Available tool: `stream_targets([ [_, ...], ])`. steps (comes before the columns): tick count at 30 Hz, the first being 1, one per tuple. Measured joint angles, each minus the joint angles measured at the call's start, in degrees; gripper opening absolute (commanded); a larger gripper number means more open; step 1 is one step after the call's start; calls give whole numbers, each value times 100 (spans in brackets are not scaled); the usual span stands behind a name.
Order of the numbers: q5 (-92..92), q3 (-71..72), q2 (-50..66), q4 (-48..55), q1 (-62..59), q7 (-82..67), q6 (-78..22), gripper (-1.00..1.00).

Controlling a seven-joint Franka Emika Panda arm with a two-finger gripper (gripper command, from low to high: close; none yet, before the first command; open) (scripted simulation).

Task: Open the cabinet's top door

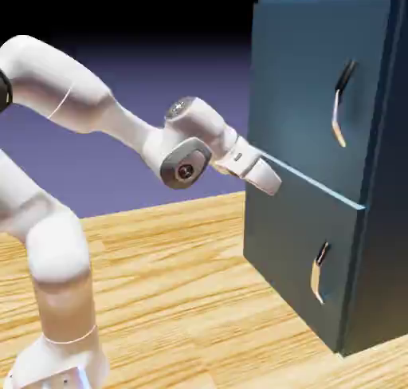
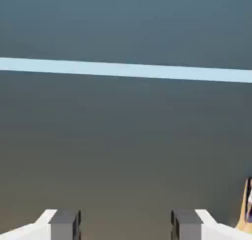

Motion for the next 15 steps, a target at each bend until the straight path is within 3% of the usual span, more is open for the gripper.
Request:
stream_targets([
  [15,-25,-3115,-714,730,2619,-1806,2220,0],
])
